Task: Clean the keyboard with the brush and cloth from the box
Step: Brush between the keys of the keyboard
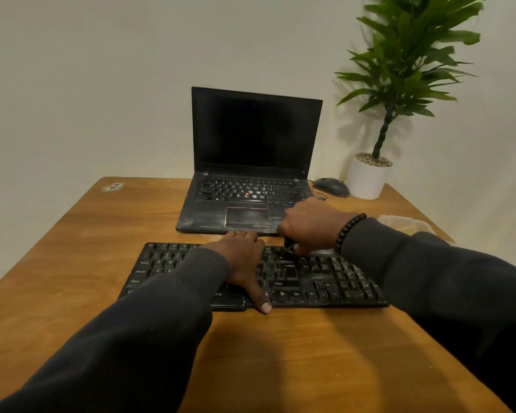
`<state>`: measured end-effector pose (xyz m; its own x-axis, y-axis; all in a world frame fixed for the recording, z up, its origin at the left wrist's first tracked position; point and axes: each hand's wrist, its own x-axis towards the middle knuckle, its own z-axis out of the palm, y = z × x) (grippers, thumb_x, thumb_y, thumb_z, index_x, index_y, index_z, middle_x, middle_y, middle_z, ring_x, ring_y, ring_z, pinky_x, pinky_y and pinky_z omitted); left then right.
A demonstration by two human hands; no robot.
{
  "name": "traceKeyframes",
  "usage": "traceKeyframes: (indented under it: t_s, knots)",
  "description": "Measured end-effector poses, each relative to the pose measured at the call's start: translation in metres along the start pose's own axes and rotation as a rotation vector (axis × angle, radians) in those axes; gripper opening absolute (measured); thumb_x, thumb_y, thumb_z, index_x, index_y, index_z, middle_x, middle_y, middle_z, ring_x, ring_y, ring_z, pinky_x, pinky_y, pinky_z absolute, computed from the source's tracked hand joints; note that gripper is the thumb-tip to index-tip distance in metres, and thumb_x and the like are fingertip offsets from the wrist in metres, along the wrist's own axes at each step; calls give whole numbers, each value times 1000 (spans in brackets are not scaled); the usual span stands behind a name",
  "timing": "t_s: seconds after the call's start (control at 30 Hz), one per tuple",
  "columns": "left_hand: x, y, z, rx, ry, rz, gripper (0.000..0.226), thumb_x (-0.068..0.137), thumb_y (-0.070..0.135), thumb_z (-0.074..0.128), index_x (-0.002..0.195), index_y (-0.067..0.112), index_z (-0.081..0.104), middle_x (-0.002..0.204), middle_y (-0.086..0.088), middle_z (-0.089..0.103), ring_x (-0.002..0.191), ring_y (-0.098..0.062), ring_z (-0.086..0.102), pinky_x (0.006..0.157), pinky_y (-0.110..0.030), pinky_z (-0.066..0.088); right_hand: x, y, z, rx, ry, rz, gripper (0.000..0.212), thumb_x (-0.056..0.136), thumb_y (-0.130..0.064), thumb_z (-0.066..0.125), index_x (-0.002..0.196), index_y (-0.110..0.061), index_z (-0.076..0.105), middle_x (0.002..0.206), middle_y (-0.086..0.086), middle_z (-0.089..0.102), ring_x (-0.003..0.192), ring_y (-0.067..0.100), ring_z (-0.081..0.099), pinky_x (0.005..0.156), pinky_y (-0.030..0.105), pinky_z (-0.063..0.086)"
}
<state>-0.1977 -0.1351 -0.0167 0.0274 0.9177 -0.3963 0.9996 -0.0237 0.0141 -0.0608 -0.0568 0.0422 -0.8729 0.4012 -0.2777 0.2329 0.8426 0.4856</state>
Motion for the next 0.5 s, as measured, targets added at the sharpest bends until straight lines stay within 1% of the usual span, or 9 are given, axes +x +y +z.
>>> traceKeyframes:
  t_s: [0.07,0.17,0.23,0.27,0.33,0.4,0.47,0.5]
  knots:
    - [1,-1,0,6,3,9,131,53,76,79,154,17,22,160,-8,20,146,-36,19,118,-57,25,-4,-3,2,34,-31,-36,37,87,-39,66,116,-17,59,86,-4,55,78,11,53,68,21,49]
    - [3,-2,0,7,8,26,130,51,77,79,152,17,25,158,-11,22,145,-36,20,118,-57,26,-23,-14,-5,93,-150,-175,40,87,-39,66,120,-18,58,84,-5,55,77,10,53,60,17,41]
    - [3,-2,0,6,7,23,130,50,76,80,152,17,25,158,-10,22,145,-36,20,118,-57,26,-29,-16,-11,65,-173,-237,40,87,-39,65,121,-20,59,88,-4,59,81,11,56,63,18,43]
    - [3,-2,0,9,4,21,130,51,76,80,153,17,24,159,-10,22,146,-36,19,118,-57,26,-28,-15,-11,60,-155,-226,39,87,-40,65,120,-20,59,86,-6,57,79,10,55,61,17,42]
    - [2,0,-1,14,0,17,131,51,76,80,154,17,23,159,-9,21,146,-36,19,117,-57,26,-18,-10,-8,43,-70,-143,37,88,-42,64,116,-20,59,80,-7,52,73,8,52,56,16,38]
    - [1,1,-2,17,-4,11,132,51,76,80,154,17,22,159,-9,21,146,-36,19,117,-58,26,-8,-7,-5,-15,6,-51,39,88,-41,64,118,-18,58,78,-5,47,74,10,50,59,19,42]
    - [0,1,-1,8,-2,2,132,52,75,80,155,17,21,160,-8,19,146,-36,18,117,-58,25,-2,-5,-1,-19,17,-10,39,88,-39,65,120,-16,58,74,-5,42,74,11,48,62,22,44]
    - [-1,1,-1,3,-4,-1,132,53,75,80,155,18,20,160,-8,18,147,-36,17,117,-58,25,-1,-4,-1,-7,10,-15,39,88,-39,65,119,-16,58,75,-5,43,74,11,49,64,22,45]
